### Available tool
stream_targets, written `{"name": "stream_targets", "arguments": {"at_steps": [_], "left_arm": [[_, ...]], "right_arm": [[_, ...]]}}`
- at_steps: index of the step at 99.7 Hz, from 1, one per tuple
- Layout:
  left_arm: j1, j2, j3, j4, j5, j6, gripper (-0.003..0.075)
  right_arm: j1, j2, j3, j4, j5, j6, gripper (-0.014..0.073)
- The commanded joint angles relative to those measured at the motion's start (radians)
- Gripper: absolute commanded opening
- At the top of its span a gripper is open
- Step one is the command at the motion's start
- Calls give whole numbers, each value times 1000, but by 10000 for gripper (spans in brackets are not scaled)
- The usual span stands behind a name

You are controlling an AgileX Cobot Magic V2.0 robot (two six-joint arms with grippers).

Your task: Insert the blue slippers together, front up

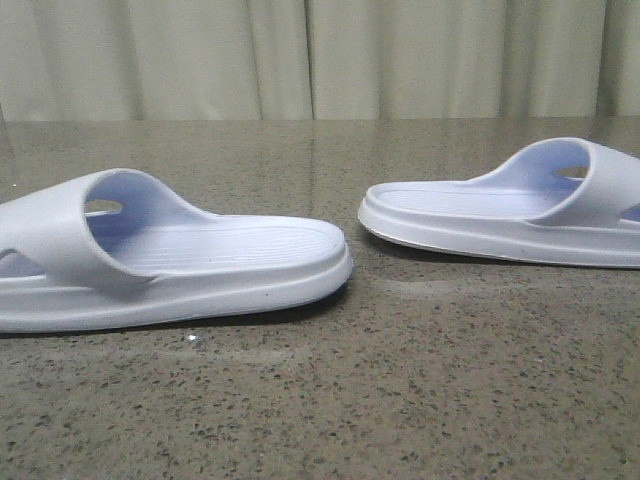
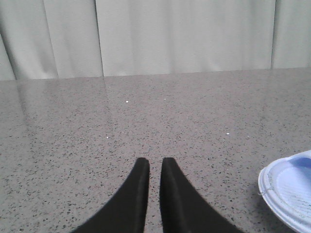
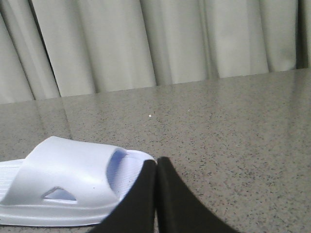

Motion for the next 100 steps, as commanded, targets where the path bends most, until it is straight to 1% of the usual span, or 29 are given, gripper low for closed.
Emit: {"name": "stream_targets", "arguments": {"at_steps": [1,56,75,87,92,100], "left_arm": [[2,-29,8,-2,-83,-8,16],[2,-29,8,-2,-92,-8,16],[2,-29,8,-11,-134,-8,16],[2,-29,8,-132,-171,-8,16],[2,-29,8,-225,-186,-9,15],[2,-29,2,-419,-195,-11,15]], "right_arm": [[-7,-22,20,0,-74,-5,-107],[-7,-22,20,0,-85,-5,-107],[-7,-22,20,0,-122,-5,-107],[-7,-22,18,0,-141,-5,-107],[-7,-22,7,0,-135,-5,-107],[-7,-22,-28,0,-116,-5,-106]]}}
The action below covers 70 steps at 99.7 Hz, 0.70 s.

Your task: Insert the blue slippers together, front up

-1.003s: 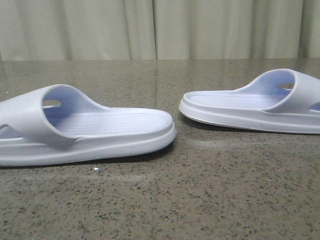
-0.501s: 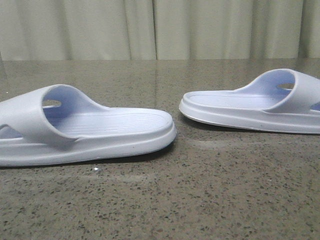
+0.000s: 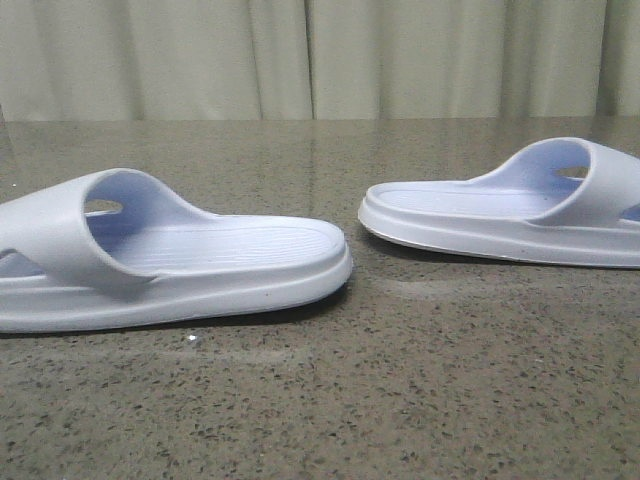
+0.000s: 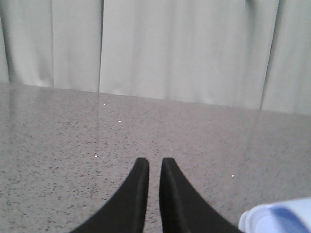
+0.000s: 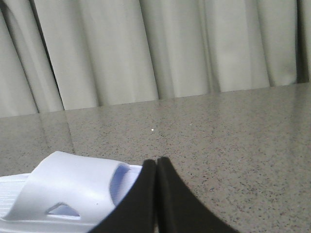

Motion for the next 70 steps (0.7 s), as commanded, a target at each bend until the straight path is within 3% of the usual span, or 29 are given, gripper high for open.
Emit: {"name": "stream_targets", "arguments": {"at_steps": [1,17,43,70], "left_arm": [[2,-29,0,-215,-98,-11,15],[2,-29,-70,-273,-25,-11,15],[2,63,-319,-305,294,-11,15],[2,204,-524,-273,393,-11,15]], "right_arm": [[-7,-22,-36,0,-66,-5,-106],[-7,-22,-152,0,8,-5,-106],[-7,21,-374,-74,184,-5,-106],[-7,137,-530,-85,287,-5,-106]]}}
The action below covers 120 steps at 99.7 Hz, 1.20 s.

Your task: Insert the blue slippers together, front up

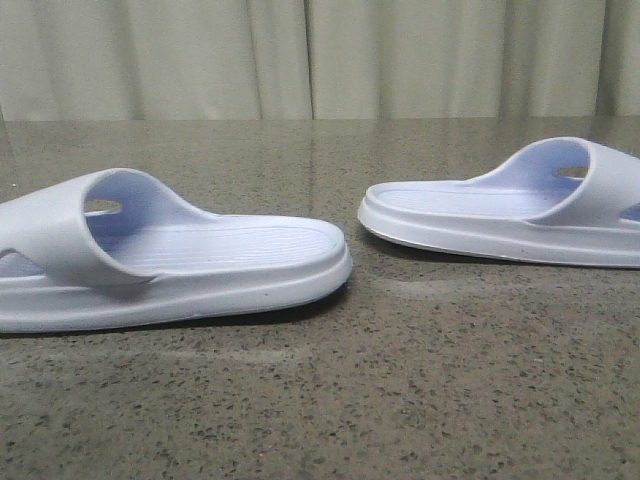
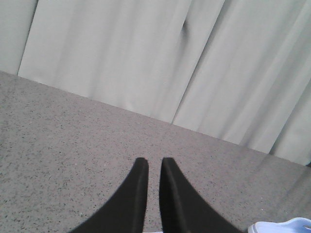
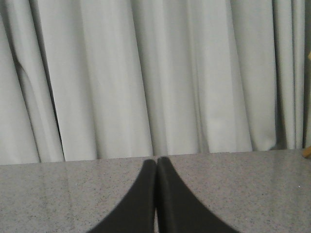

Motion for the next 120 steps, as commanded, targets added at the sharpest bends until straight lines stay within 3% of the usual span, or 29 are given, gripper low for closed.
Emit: {"name": "stream_targets", "arguments": {"at_steps": [1,21,28,36,43,54,55,62,107,120], "left_arm": [[2,53,-73,-3,-29,-9,15],[2,61,-80,-3,1,-9,16],[2,61,-80,-3,7,-9,19],[1,61,-80,-3,11,-9,58],[1,61,-80,-3,15,-9,137],[1,61,-80,-3,26,-7,323],[1,61,-80,-3,33,-7,480],[1,61,-80,-3,35,-7,522],[1,61,137,-5,-64,-363,519],[1,61,194,-48,-87,-402,519]], "right_arm": [[-7,57,-57,-15,-24,-5,-106],[-7,77,-58,-13,64,-5,-92],[-7,77,-53,-3,79,-5,-40],[-7,78,-52,16,79,-5,80],[-7,78,-52,16,72,-5,214],[-7,78,-52,16,61,-5,384],[-7,78,-52,16,47,-5,406],[-7,78,-52,16,38,-5,403],[-7,78,-52,16,16,-5,403],[-7,78,-52,19,16,-5,403]]}}
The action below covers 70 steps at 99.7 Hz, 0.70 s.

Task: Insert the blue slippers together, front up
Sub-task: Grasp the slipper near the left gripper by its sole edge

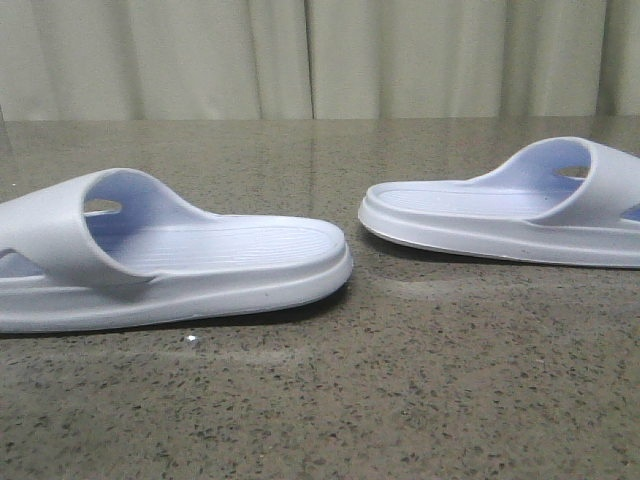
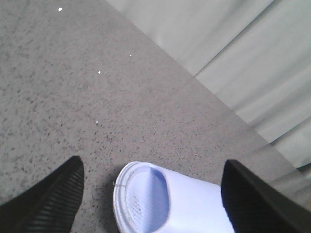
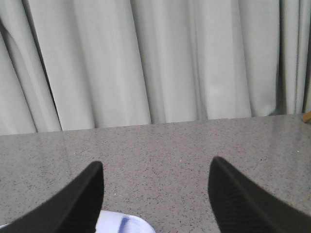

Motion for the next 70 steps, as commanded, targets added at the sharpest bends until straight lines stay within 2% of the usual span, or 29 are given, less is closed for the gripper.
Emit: {"name": "stream_targets", "arguments": {"at_steps": [1,24,70], "left_arm": [[1,20,5,-63,-92,-36,519],[1,64,47,-151,-107,-36,519],[1,269,47,-216,-126,-36,519]], "right_arm": [[-7,24,-26,0,-85,-5,403],[-7,24,-26,5,-85,-5,403],[-7,24,-26,5,-85,-5,403]]}}
